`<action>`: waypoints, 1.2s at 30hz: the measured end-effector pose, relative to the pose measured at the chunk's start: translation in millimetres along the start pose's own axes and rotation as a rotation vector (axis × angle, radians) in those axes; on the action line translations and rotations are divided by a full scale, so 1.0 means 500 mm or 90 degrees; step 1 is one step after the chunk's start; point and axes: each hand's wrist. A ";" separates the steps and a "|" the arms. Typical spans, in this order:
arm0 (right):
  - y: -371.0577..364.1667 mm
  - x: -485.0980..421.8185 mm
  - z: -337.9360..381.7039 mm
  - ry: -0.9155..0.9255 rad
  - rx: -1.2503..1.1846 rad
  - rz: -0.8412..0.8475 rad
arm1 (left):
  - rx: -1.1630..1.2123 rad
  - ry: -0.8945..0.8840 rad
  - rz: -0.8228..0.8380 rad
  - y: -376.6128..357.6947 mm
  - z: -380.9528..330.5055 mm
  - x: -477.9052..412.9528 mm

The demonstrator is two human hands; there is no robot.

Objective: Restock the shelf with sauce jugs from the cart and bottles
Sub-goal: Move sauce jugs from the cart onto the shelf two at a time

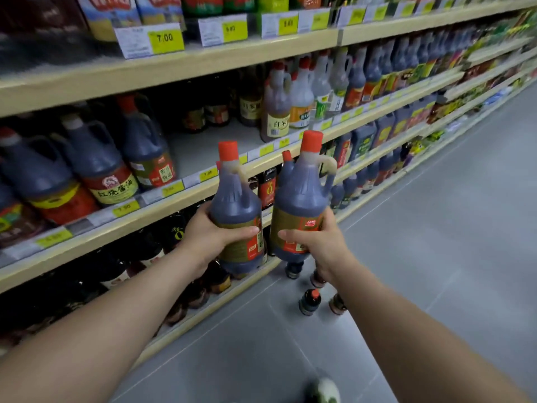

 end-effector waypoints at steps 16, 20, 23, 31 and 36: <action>0.114 -0.261 0.095 0.073 0.094 0.233 | -0.195 -0.110 -0.378 -0.125 -0.077 -0.106; 0.093 -0.347 0.100 0.132 0.109 0.224 | -0.208 -0.148 -0.418 -0.107 -0.083 -0.179; 0.074 -0.420 0.101 0.175 0.132 0.206 | -0.216 -0.196 -0.446 -0.073 -0.083 -0.249; 0.025 -0.627 0.071 0.288 0.229 0.145 | -0.225 -0.248 -0.523 0.019 -0.066 -0.436; 0.000 -0.698 0.044 0.262 0.366 0.083 | -0.242 -0.217 -0.551 0.059 -0.037 -0.496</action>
Point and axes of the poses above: each hand's wrist, its own x-axis away from the middle knuckle, its own y-axis out of the back of the hand, z = x × y, and after that the axes turned 14 degrees about z, right-handed
